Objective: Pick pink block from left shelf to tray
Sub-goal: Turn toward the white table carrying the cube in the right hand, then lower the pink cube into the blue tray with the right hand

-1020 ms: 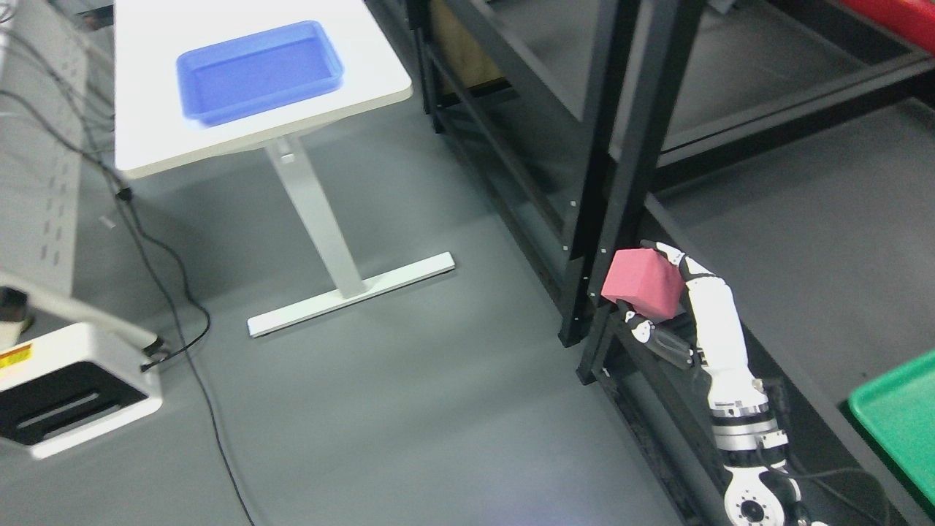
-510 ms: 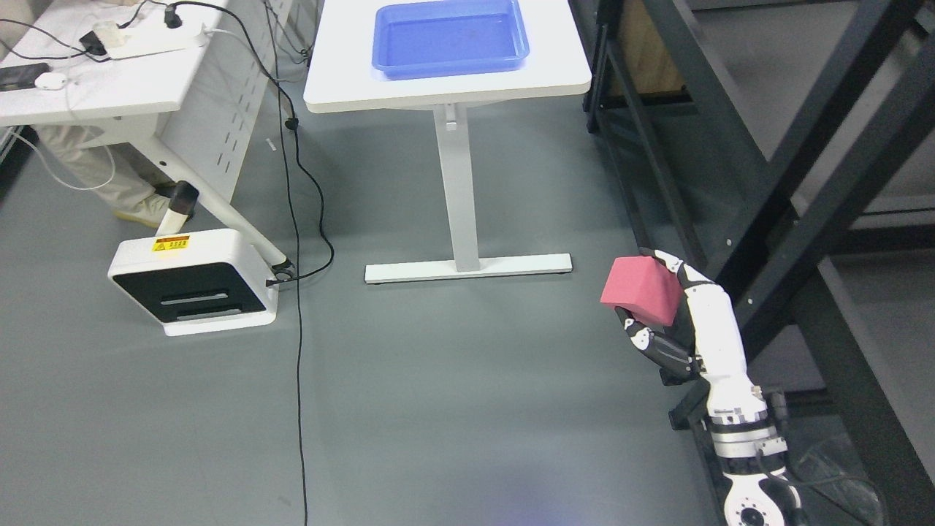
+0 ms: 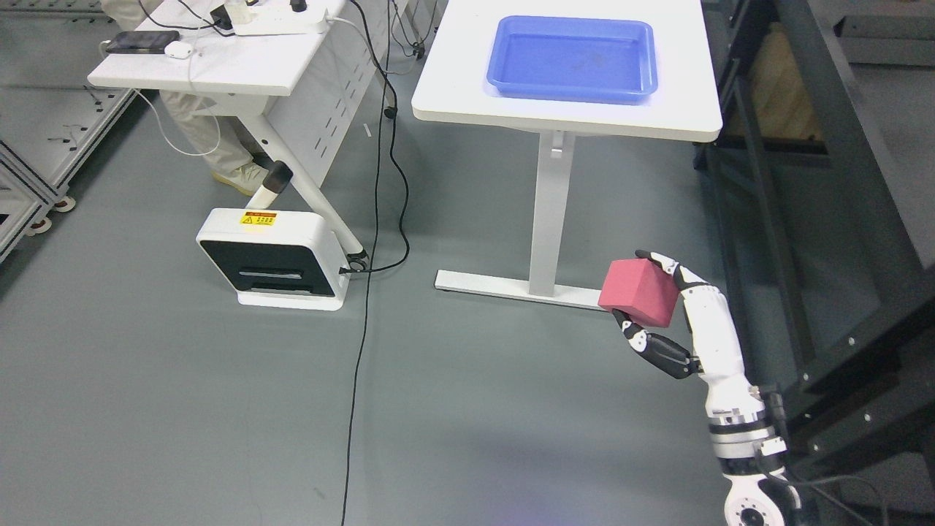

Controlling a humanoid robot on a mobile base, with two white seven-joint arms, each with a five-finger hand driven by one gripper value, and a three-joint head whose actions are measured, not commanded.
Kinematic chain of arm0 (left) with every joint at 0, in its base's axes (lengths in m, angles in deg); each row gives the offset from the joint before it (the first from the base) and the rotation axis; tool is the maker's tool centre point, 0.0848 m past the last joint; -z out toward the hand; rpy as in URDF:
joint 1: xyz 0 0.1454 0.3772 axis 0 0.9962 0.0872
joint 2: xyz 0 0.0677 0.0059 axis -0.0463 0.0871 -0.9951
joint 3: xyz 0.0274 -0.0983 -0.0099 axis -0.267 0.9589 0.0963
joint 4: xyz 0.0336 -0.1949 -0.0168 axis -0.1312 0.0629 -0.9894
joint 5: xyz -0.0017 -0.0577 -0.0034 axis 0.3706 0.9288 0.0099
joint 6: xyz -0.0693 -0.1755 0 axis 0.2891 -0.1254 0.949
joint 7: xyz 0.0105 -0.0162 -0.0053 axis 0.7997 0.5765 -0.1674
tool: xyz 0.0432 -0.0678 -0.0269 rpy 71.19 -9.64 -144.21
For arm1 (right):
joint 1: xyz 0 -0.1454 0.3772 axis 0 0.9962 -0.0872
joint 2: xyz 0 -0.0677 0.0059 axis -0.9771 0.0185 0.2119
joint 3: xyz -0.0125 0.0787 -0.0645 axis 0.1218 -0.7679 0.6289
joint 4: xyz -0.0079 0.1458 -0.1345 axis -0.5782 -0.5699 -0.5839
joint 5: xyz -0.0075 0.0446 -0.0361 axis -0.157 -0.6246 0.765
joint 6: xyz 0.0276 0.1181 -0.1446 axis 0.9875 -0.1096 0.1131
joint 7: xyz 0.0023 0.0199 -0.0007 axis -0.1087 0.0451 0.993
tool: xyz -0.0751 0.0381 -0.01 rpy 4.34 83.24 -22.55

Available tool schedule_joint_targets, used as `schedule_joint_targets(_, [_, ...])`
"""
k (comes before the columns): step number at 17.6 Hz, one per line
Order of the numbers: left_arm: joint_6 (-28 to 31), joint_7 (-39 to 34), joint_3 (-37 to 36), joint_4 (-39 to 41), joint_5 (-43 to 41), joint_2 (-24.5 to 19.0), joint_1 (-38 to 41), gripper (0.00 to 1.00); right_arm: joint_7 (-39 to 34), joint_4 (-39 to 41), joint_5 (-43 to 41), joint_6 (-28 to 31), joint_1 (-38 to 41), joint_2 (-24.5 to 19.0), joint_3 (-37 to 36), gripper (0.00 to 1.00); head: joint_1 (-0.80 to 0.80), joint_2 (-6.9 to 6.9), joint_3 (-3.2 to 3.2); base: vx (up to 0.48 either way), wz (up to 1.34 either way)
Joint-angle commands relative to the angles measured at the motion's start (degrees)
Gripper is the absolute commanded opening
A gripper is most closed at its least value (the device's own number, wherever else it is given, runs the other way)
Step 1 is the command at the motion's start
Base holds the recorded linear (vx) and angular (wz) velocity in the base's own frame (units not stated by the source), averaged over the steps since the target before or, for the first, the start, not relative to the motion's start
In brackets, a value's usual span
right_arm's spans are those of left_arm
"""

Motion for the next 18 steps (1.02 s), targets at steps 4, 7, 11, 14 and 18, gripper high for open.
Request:
schedule_joint_targets(4, [-0.02, -0.04, 0.0, 1.0, 0.0, -1.0, -1.67, 1.0, -0.07, 0.05, 0.08, -0.01, 0.12, 1.0, 0.45, 0.04, 0.0, 0.0, 0.0, 0.276, 0.24])
schedule_joint_targets(7, [-0.02, -0.04, 0.0, 1.0, 0.0, -1.0, -1.67, 1.0, -0.07, 0.05, 0.08, -0.01, 0.12, 1.0, 0.45, 0.04, 0.0, 0.0, 0.0, 0.322, 0.03])
schedule_joint_targets(11, [-0.02, -0.04, 0.0, 1.0, 0.0, -1.0, -1.67, 1.0, -0.07, 0.05, 0.08, -0.01, 0.12, 1.0, 0.54, 0.04, 0.0, 0.0, 0.0, 0.328, -0.11])
schedule_joint_targets(14, [-0.02, -0.04, 0.0, 1.0, 0.0, -1.0, -1.67, 1.0, -1.3, 0.05, 0.69, 0.17, -0.06, 1.0, 0.54, 0.04, 0.0, 0.0, 0.0, 0.318, -0.12])
schedule_joint_targets(18, [-0.02, -0.04, 0.0, 1.0, 0.0, -1.0, -1.67, 1.0, -3.41, -0.04, 0.69, 0.52, -0.32, 1.0, 0.54, 0.04, 0.0, 0.0, 0.0, 0.31, -0.09])
